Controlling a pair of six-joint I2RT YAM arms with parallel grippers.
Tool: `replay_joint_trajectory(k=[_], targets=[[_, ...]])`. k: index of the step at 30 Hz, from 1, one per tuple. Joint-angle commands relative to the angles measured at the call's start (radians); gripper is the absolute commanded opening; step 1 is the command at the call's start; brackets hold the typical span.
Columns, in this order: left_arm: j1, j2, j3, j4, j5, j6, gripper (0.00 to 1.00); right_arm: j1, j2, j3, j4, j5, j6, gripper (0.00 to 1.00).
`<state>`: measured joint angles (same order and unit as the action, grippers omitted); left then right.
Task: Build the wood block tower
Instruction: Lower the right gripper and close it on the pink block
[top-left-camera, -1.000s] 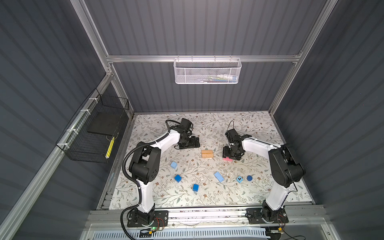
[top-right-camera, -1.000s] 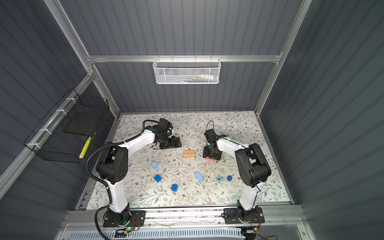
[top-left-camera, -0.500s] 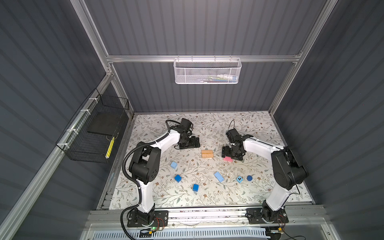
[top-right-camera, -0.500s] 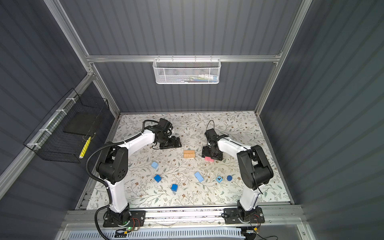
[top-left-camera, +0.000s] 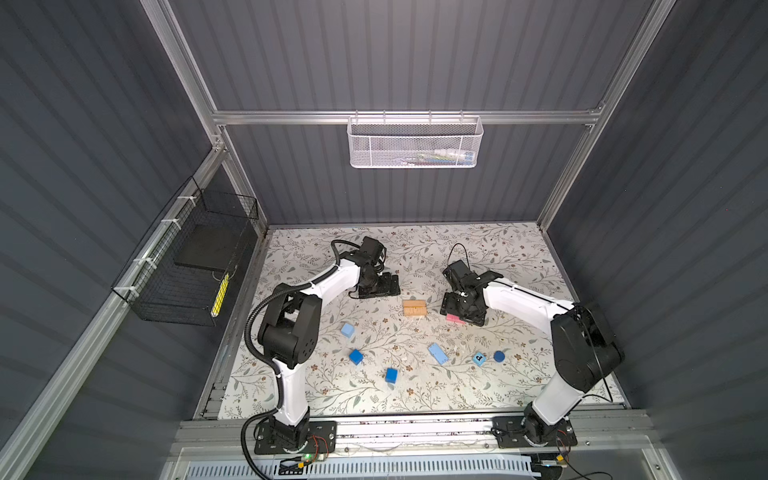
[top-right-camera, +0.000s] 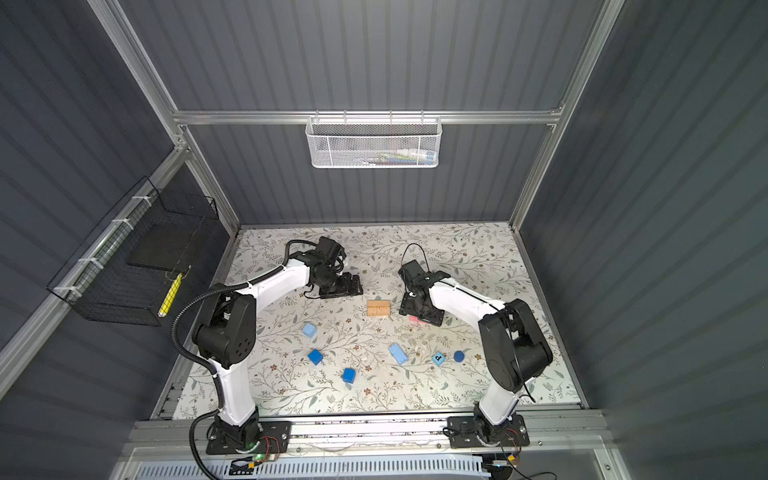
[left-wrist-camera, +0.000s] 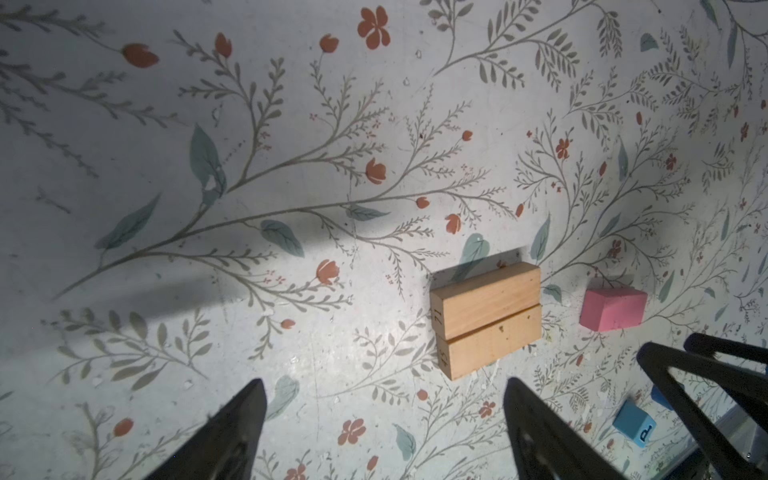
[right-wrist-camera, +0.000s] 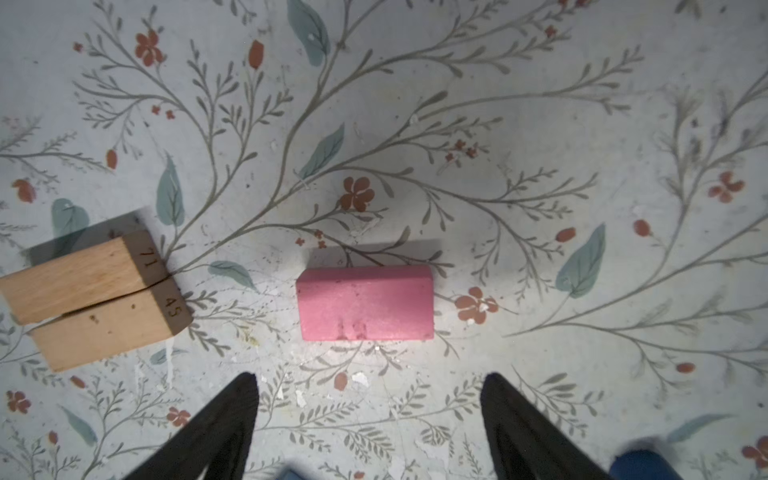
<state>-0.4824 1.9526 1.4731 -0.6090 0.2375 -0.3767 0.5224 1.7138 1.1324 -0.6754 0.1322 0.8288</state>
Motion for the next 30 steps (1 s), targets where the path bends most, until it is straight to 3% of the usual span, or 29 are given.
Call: replay_joint_trajectory(k=[1, 19, 30], targets=[[0.008, -0.035, 0.020, -0.027, 0.018, 0.004, 0.89, -0.001, 0.026, 0.011, 0.012, 0.016, 0.032, 0.87], [0.008, -0.043, 0.007, -0.026, 0.008, 0.001, 0.89, -0.009, 0.112, 0.032, 0.042, -0.002, -0.049, 0.88], [0.008, -0.040, 0.008, -0.026, 0.009, -0.001, 0.89, -0.022, 0.121, 0.017, 0.077, -0.038, -0.068, 0.73]])
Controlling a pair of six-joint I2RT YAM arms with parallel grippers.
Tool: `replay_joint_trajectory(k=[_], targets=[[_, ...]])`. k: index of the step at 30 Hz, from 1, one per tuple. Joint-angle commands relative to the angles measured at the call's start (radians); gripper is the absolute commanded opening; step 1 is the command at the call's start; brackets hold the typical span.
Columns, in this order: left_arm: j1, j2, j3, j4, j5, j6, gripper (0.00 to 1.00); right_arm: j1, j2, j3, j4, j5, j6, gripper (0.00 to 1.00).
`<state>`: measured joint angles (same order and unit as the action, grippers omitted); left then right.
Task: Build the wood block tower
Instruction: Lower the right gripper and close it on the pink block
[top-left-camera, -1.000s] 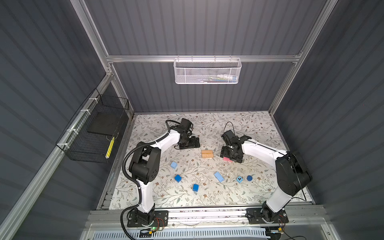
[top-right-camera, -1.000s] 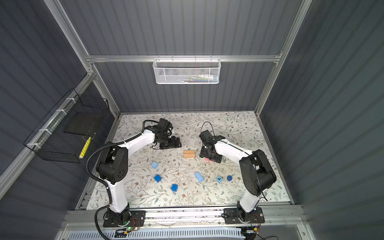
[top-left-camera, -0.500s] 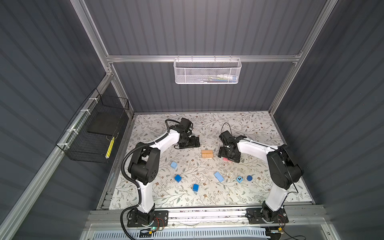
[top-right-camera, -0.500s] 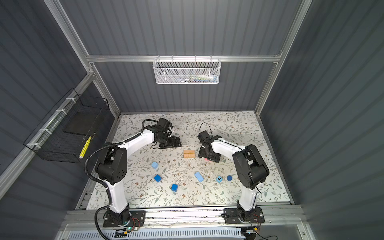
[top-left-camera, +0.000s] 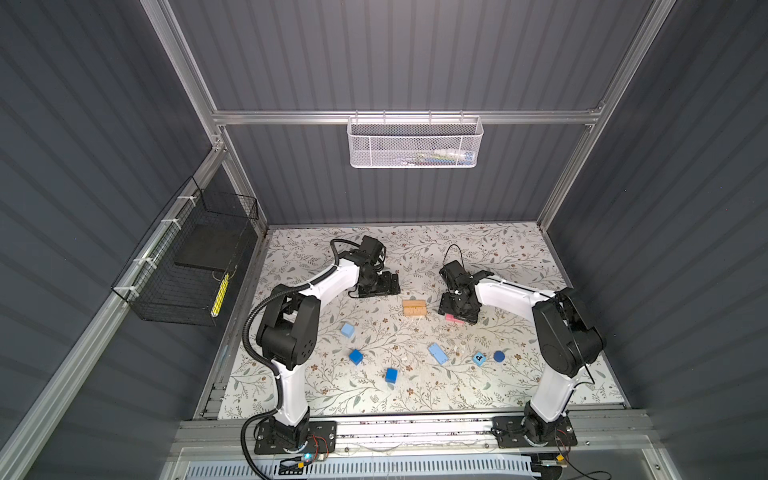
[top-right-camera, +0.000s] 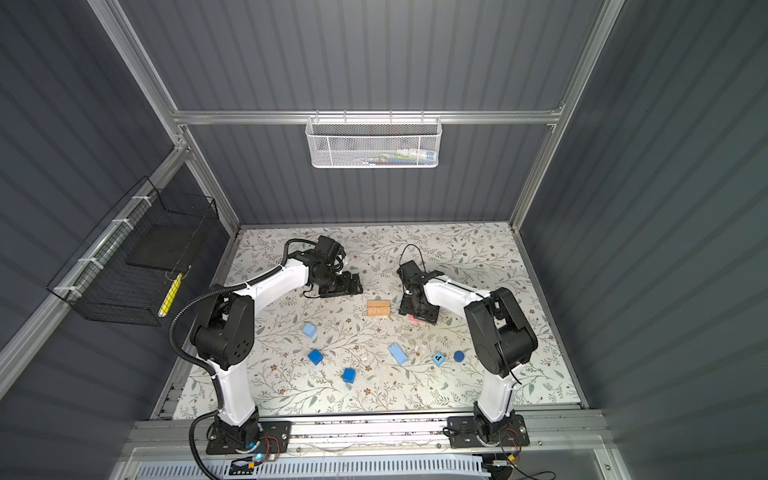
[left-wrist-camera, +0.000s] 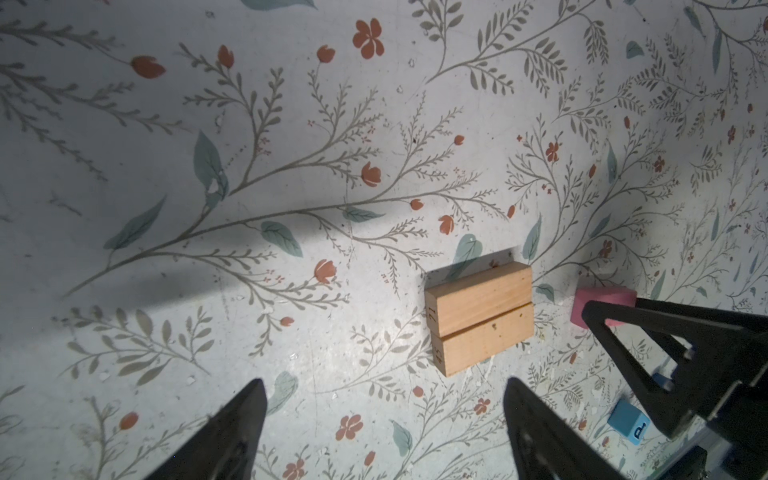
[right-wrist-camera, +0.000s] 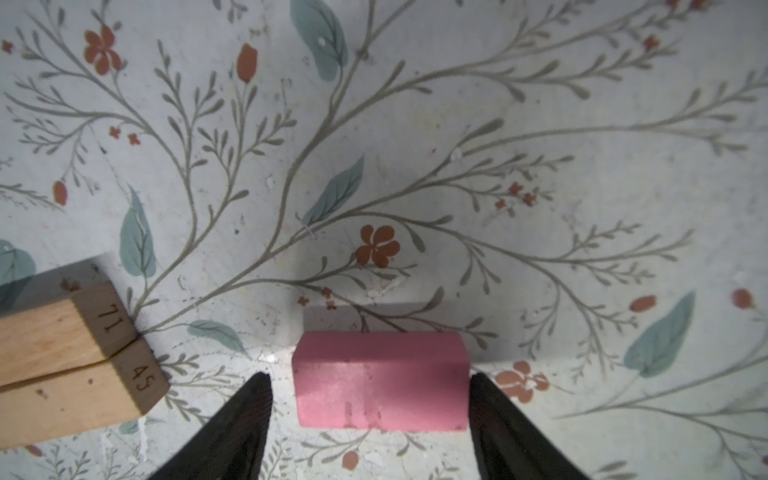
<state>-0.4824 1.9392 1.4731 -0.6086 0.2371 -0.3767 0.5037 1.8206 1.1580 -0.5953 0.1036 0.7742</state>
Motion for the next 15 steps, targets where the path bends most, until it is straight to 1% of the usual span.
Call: replay_joint_trajectory(k=[1, 5, 8, 12, 15], targets=[[0.008, -0.026, 0.009, -0.026, 0.009, -0.002, 0.89, -0.003, 0.015, -0.010, -0.003, -0.011, -0.013, 0.72], [0.008, -0.022, 0.009, -0.027, 0.012, -0.004, 0.89, -0.005, 0.016, -0.015, 0.001, -0.019, -0.015, 0.70], [0.008, -0.022, 0.010, -0.027, 0.012, -0.003, 0.89, -0.004, 0.022, -0.016, 0.001, -0.024, -0.016, 0.73], [0.008, -0.022, 0.010, -0.027, 0.011, -0.004, 0.89, -0.004, 0.026, -0.012, -0.004, -0.025, -0.022, 0.74], [0.008, -0.020, 0.010, -0.027, 0.012, -0.005, 0.89, -0.002, 0.027, -0.011, -0.005, -0.020, -0.025, 0.72]])
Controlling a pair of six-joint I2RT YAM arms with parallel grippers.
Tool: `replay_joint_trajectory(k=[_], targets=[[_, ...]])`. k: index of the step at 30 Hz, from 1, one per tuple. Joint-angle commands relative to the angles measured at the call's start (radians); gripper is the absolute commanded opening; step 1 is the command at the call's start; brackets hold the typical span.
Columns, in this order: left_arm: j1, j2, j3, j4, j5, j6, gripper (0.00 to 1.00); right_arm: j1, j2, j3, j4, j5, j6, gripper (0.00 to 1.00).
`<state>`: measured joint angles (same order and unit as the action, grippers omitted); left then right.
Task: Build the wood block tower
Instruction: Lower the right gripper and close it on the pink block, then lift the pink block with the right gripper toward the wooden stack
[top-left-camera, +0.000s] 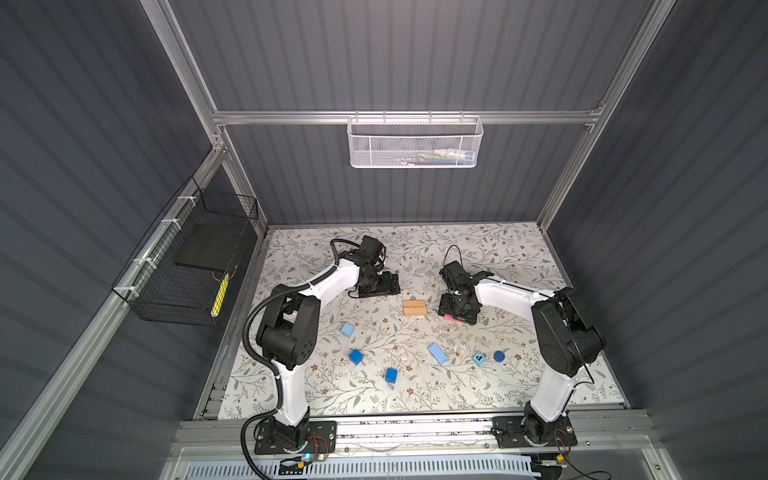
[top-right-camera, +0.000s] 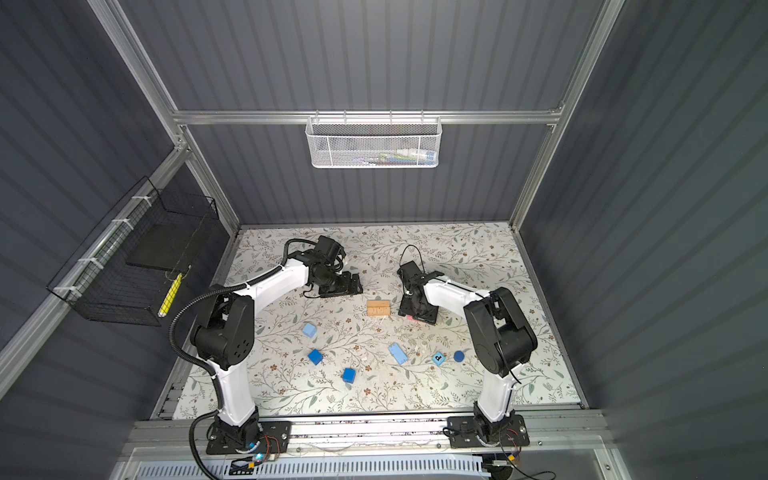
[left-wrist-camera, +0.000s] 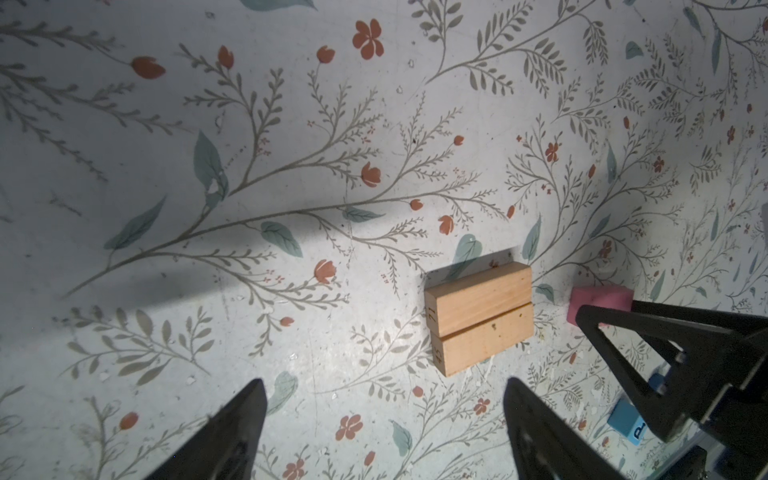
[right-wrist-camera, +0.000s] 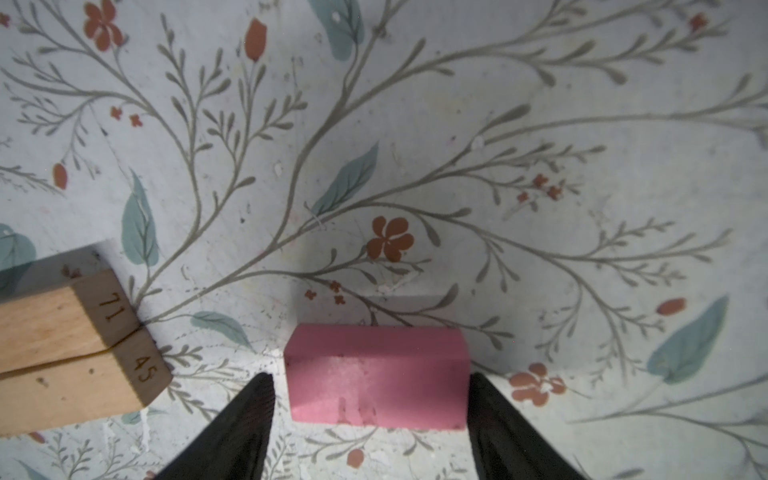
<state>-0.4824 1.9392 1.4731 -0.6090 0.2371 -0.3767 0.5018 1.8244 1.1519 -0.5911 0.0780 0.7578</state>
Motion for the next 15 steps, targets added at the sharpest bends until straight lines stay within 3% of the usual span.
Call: replay_joint_trajectory(k=[1, 15], targets=[[0.008, -0.020, 0.010, -0.027, 0.011, -0.006, 0.89, -0.002, 0.023, -0.006, -0.010, 0.006, -0.009, 0.71], [0.008, -0.018, 0.016, -0.030, 0.013, -0.006, 0.89, -0.002, 0.042, 0.003, -0.025, 0.006, -0.028, 0.57]])
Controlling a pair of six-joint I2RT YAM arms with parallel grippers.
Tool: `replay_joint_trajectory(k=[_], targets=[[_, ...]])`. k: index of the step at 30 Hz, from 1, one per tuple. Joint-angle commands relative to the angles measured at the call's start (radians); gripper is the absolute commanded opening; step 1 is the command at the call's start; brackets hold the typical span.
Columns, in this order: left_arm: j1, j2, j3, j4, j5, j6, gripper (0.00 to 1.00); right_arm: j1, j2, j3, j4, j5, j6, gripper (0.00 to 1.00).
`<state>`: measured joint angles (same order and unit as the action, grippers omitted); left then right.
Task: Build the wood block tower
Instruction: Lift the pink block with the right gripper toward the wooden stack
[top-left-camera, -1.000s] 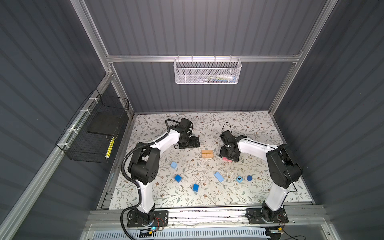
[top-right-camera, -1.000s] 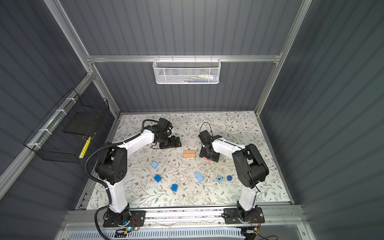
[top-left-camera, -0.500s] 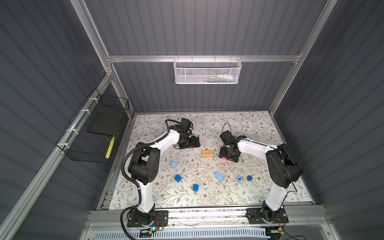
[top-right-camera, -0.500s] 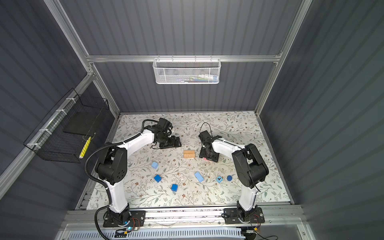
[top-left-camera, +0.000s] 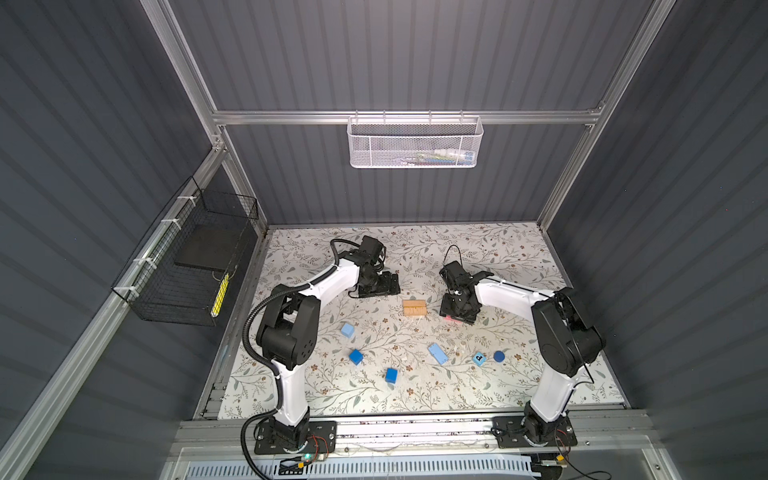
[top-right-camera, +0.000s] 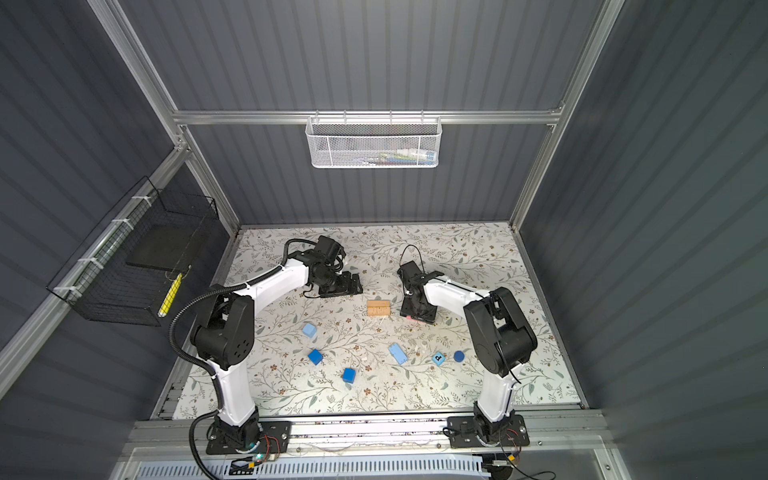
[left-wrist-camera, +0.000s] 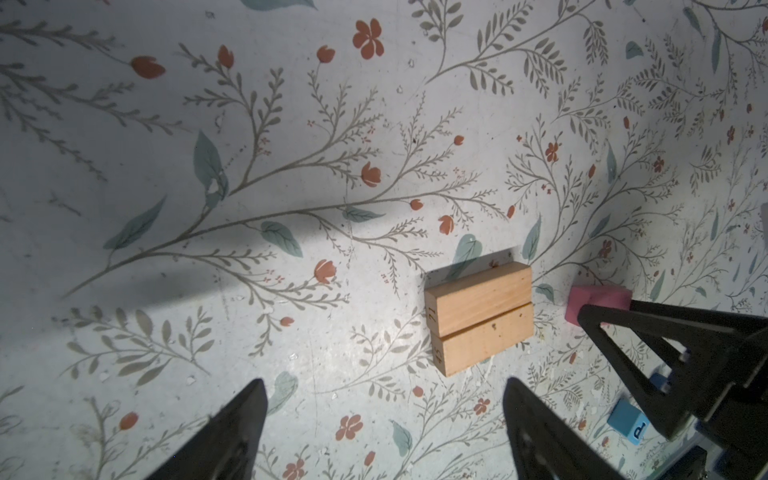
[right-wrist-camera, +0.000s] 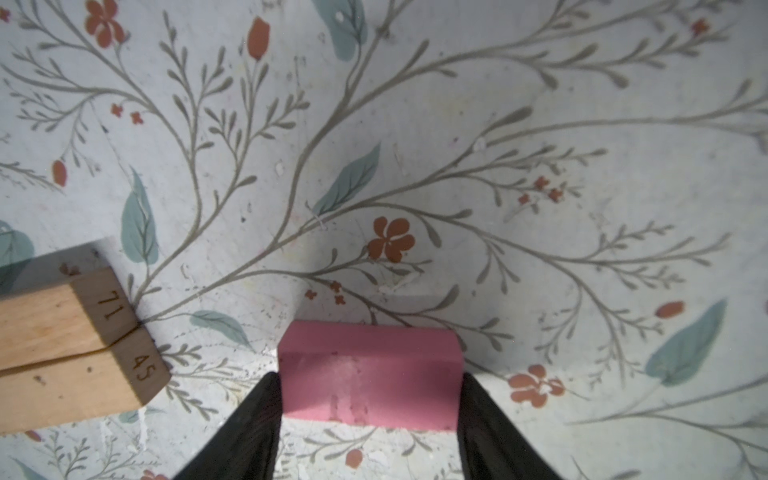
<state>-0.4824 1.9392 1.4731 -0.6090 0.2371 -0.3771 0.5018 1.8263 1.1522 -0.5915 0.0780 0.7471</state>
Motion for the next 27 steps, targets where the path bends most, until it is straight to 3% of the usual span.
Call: replay_joint_trajectory(k=[1, 17, 27], targets=[[0.008, -0.017, 0.017, -0.030, 0.012, -0.005, 0.89, -0.002, 0.039, 0.004, -0.027, 0.008, -0.018, 0.57], [0.008, -0.023, 0.021, -0.027, 0.018, -0.002, 0.89, 0.000, 0.008, 0.104, -0.118, -0.007, -0.073, 0.56], [0.040, -0.068, -0.015, 0.008, 0.028, -0.003, 0.91, 0.041, 0.064, 0.241, -0.174, -0.038, -0.104, 0.55]])
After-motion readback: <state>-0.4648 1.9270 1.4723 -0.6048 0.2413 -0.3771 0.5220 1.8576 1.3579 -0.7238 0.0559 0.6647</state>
